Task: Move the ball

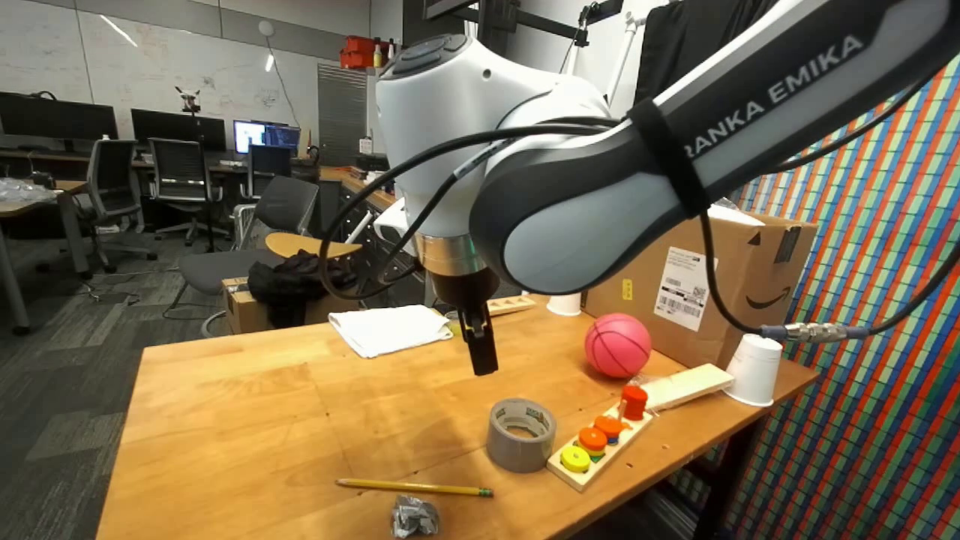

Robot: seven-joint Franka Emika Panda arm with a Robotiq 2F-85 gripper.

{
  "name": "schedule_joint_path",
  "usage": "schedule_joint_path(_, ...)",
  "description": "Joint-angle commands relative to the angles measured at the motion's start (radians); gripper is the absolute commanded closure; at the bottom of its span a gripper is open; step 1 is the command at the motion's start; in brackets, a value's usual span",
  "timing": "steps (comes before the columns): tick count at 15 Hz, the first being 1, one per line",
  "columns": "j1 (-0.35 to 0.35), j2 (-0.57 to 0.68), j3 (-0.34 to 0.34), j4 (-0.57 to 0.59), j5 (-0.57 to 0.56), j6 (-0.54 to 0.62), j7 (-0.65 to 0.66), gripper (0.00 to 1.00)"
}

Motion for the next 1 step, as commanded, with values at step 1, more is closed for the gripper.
schedule_joint_path(1, 0.003, 0.002, -0.002, 0.002, 0.002, -0.003, -0.001, 0.00)
